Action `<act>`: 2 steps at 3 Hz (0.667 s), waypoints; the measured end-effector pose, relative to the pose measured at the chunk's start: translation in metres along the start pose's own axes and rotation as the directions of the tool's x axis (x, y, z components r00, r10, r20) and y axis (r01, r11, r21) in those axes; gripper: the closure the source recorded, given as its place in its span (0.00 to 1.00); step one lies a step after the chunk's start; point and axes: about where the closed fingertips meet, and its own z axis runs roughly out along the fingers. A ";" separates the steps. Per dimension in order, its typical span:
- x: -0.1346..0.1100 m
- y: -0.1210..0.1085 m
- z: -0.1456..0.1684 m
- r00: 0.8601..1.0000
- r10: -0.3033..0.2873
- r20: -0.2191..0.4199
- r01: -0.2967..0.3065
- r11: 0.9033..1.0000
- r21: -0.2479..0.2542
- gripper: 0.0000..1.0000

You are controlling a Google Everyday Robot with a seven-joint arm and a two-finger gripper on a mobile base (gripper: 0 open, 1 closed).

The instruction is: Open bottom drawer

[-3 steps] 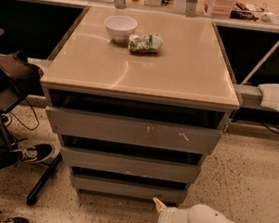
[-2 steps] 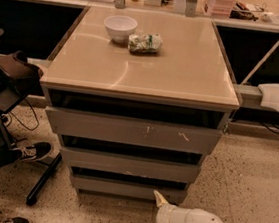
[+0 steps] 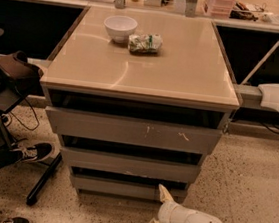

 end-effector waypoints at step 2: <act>0.029 -0.001 0.078 0.997 0.066 0.038 -0.067 0.997 0.026 0.00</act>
Offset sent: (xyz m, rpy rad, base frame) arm 0.0746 0.0378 -0.1315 0.1196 -0.0064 -0.1106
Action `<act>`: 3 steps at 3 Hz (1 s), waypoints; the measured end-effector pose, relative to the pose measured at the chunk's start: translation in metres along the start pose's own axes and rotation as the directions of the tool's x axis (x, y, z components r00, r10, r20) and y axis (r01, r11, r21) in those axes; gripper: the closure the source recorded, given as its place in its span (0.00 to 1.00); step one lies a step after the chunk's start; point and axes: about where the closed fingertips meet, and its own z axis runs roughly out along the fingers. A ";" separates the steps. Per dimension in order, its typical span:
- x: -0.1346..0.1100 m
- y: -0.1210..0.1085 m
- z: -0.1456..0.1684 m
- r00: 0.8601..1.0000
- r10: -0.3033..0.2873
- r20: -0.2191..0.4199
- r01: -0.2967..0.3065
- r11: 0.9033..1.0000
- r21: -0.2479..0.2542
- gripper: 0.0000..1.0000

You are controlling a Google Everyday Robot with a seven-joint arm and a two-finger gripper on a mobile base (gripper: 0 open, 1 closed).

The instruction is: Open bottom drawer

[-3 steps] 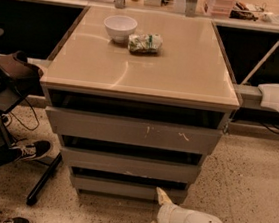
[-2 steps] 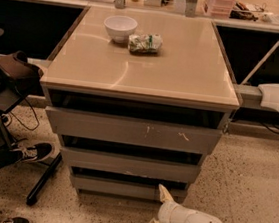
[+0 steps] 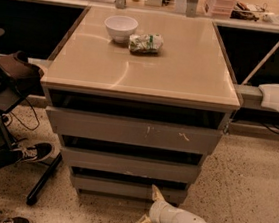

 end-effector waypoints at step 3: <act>0.038 -0.019 0.060 0.994 0.110 0.000 -0.110 0.993 0.041 0.00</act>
Offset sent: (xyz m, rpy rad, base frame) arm 0.0292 0.0029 -0.0333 0.0410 -0.0068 -0.0737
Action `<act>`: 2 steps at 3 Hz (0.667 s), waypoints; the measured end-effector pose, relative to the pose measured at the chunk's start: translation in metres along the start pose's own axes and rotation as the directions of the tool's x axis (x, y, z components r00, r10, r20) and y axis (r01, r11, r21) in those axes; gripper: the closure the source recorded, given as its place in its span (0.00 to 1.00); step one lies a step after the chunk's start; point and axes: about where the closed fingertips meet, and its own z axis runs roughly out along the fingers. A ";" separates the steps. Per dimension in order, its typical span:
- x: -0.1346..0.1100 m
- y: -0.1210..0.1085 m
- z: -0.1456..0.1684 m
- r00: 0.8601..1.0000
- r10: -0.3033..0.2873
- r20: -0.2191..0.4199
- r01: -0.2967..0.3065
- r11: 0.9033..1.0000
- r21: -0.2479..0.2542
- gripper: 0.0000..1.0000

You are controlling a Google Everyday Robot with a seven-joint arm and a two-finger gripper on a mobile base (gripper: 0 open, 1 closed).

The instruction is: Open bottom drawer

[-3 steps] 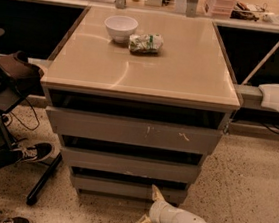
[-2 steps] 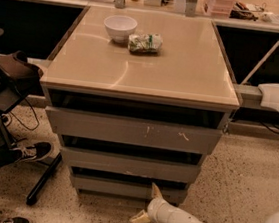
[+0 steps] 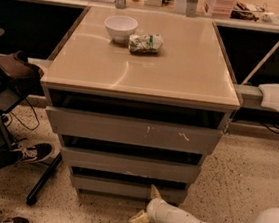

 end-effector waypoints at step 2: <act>0.023 -0.096 0.045 0.992 0.073 -0.100 -0.054 0.981 0.186 0.00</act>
Offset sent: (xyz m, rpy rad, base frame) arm 0.1672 -0.0683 -0.0304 -0.1801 -0.0912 -0.3490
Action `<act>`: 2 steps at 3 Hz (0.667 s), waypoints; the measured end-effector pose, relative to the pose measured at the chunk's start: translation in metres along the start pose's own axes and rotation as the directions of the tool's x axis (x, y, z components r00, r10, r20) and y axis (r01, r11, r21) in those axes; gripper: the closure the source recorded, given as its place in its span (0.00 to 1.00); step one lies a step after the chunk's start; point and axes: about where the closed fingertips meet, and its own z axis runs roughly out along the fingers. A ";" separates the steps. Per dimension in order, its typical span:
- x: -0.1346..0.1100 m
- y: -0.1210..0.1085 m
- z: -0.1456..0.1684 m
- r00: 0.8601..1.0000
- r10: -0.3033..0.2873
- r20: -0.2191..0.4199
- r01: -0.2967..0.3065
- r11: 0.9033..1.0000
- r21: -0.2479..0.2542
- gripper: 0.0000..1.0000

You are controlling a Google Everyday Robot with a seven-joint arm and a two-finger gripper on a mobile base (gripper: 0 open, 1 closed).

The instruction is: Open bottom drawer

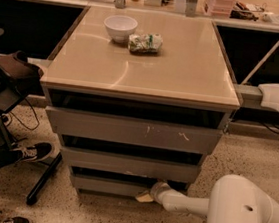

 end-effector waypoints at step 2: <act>0.007 0.002 0.014 1.000 -0.006 -0.021 0.006 1.000 0.015 0.00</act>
Offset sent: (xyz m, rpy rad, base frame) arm 0.0072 0.0024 -0.0322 -0.0577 0.0026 -0.0069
